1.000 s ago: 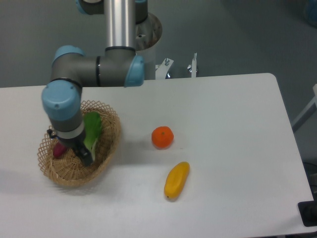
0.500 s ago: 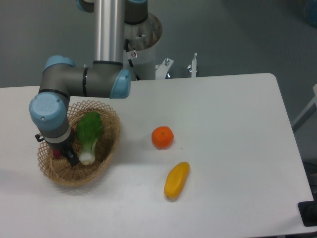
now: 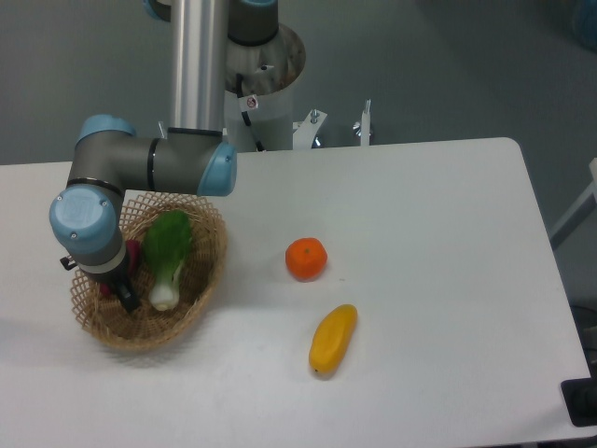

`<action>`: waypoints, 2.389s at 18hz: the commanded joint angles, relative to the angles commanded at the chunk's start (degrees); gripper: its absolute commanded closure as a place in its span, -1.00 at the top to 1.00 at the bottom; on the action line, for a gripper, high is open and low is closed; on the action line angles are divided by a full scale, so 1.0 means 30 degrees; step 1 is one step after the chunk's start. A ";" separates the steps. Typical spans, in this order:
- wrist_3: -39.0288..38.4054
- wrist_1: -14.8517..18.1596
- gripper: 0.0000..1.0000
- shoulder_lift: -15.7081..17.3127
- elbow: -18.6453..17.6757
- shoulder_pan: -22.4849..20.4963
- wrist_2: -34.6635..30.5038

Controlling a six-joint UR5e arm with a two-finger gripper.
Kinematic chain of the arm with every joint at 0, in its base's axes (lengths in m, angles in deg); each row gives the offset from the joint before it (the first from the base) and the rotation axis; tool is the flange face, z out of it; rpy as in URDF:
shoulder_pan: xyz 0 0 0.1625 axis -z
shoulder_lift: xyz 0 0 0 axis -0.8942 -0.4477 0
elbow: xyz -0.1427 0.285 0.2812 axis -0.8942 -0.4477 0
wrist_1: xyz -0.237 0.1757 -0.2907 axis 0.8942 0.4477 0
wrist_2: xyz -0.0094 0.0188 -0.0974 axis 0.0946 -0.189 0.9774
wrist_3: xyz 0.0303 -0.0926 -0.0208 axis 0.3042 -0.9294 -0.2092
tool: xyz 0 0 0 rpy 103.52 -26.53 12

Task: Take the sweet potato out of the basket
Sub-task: 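Lower the gripper into the basket and close it on the sweet potato, then lift the held sweet potato out of the basket and carry it away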

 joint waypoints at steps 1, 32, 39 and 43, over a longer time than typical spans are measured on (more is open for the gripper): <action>0.0000 0.0000 0.12 0.0000 0.0000 0.0000 0.0001; 0.6059 0.0234 -0.70 0.3369 0.2285 -1.2944 -0.0614; 0.9692 0.0380 -0.70 0.3573 0.2285 -1.5758 -0.0614; 1.1714 0.0965 -0.70 0.3517 0.2868 -1.6902 -0.0731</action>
